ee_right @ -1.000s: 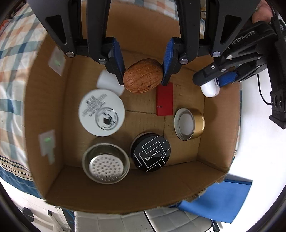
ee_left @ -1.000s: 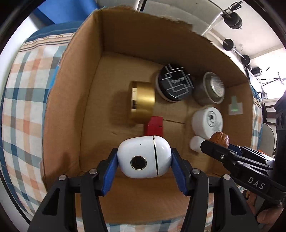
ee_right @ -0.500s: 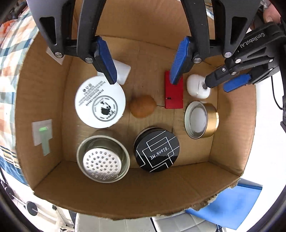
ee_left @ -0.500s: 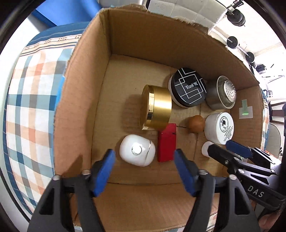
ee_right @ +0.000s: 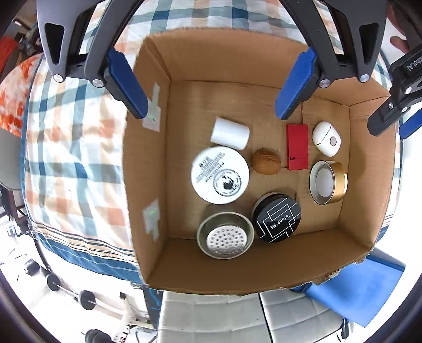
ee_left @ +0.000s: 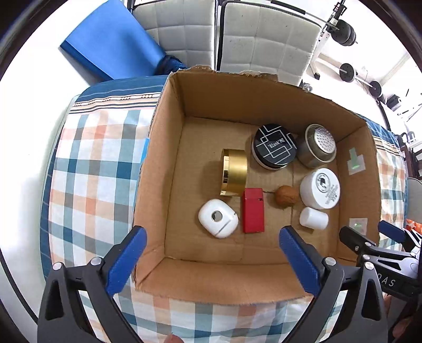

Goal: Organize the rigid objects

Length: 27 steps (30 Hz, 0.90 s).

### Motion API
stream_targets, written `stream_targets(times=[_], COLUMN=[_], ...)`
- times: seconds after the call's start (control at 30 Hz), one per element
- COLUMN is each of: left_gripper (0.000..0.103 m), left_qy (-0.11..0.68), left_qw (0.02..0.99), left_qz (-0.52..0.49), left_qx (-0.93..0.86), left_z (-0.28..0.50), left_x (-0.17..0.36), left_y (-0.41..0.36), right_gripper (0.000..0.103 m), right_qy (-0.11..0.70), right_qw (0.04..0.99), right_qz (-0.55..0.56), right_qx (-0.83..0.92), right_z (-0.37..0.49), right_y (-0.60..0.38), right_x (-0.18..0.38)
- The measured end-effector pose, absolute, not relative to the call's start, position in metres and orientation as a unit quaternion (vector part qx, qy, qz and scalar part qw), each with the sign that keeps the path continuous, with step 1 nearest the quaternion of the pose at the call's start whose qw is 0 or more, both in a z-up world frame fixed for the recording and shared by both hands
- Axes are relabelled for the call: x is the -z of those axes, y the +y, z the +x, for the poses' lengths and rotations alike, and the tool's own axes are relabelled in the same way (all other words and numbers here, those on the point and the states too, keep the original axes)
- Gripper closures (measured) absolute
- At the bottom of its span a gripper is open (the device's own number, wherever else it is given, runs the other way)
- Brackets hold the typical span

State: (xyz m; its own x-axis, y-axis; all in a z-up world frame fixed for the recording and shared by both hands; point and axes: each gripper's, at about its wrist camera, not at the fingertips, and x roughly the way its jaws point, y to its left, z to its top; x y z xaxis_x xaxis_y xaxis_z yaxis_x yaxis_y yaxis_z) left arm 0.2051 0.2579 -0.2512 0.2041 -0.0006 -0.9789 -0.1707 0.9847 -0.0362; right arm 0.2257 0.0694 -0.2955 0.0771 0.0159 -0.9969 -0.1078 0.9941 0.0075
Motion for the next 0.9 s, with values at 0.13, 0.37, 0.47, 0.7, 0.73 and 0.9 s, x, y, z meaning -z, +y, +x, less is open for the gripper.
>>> stream_targets(times=[0.13,0.37,0.47,0.7,0.73,0.9], left_gripper=[0.000,0.000,0.000,0.000,0.000,0.000], left_qy=[0.619,0.599,0.579,0.527,0.520,0.502], left_qw=[0.781,0.796,0.811,0.846,0.850,0.862], left_qz=[-0.062,-0.058,-0.056,-0.050,-0.050,-0.039], left_qx=[-0.057,-0.065,-0.067,-0.065,-0.063,-0.054], left_z=[0.196,0.179,0.171,0.142,0.137,0.116], left_x=[0.240,0.217,0.195,0.121,0.111,0.074], left_y=[0.252,0.244,0.241,0.230,0.228,0.217], right_gripper=[0.000,0.000,0.000,0.000,0.000,0.000], right_qy=[0.673,0.664,0.657,0.616,0.608,0.573], right_qw=[0.738,0.746,0.752,0.786,0.792,0.818], right_qz=[-0.034,-0.024,-0.017,0.001,0.002,0.004], right_qx=[-0.040,-0.038,-0.043,-0.058,-0.058,-0.058], right_z=[0.219,0.205,0.195,0.156,0.151,0.125], right_y=[0.061,0.050,0.043,0.022,0.019,0.008], right_x=[0.284,0.265,0.249,0.173,0.160,0.106])
